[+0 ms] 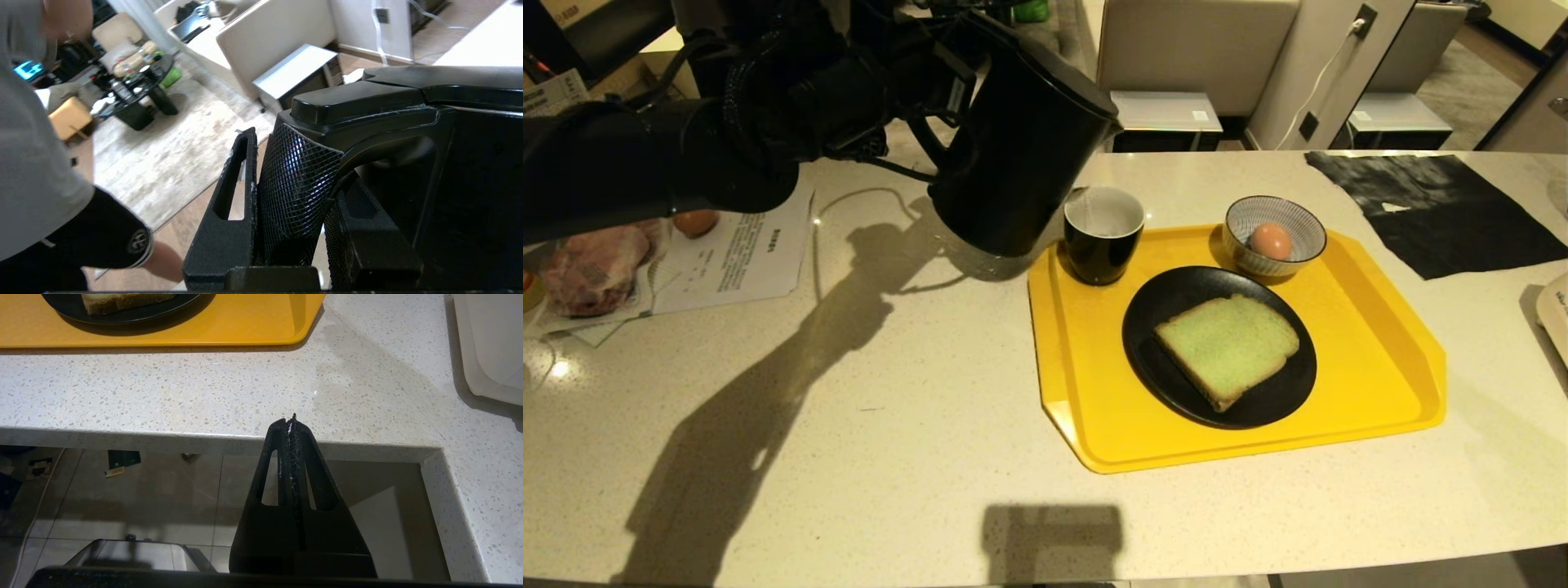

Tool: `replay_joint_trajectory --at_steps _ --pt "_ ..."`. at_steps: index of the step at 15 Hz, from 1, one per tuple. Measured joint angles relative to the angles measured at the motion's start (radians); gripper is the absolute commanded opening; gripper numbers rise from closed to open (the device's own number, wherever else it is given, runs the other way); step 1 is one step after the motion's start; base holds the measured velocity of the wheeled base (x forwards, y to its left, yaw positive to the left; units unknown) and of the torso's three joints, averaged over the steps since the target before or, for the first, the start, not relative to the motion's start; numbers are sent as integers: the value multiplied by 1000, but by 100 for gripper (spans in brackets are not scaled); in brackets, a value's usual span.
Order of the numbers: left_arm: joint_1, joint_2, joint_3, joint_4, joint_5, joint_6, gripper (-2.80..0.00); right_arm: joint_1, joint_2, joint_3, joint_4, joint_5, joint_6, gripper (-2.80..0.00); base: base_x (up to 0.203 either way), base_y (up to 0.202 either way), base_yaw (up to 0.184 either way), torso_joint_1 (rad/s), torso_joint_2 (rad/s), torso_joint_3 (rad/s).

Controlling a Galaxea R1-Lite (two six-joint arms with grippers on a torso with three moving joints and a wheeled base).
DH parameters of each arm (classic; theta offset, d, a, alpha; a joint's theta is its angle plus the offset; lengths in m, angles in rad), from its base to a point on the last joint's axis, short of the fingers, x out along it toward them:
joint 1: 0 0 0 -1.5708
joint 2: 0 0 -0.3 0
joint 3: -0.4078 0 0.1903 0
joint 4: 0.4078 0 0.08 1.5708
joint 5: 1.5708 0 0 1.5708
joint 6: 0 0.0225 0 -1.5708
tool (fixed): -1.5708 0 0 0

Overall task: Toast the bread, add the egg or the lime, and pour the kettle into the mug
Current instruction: Pour water into a cup

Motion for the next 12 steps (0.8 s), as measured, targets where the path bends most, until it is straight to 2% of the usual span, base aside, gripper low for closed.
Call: replay_joint_trajectory --at_steps 5,10,12 --pt "-14 -66 44 98 8 26 -280 0 0 0 0 0 0 -280 0 0 0 0 0 0" --pt "-15 -110 66 196 7 79 -280 0 0 0 0 0 0 -280 0 0 0 0 0 0" --pt "-12 -115 67 199 8 114 -280 0 0 0 0 0 0 -280 0 0 0 0 0 0"
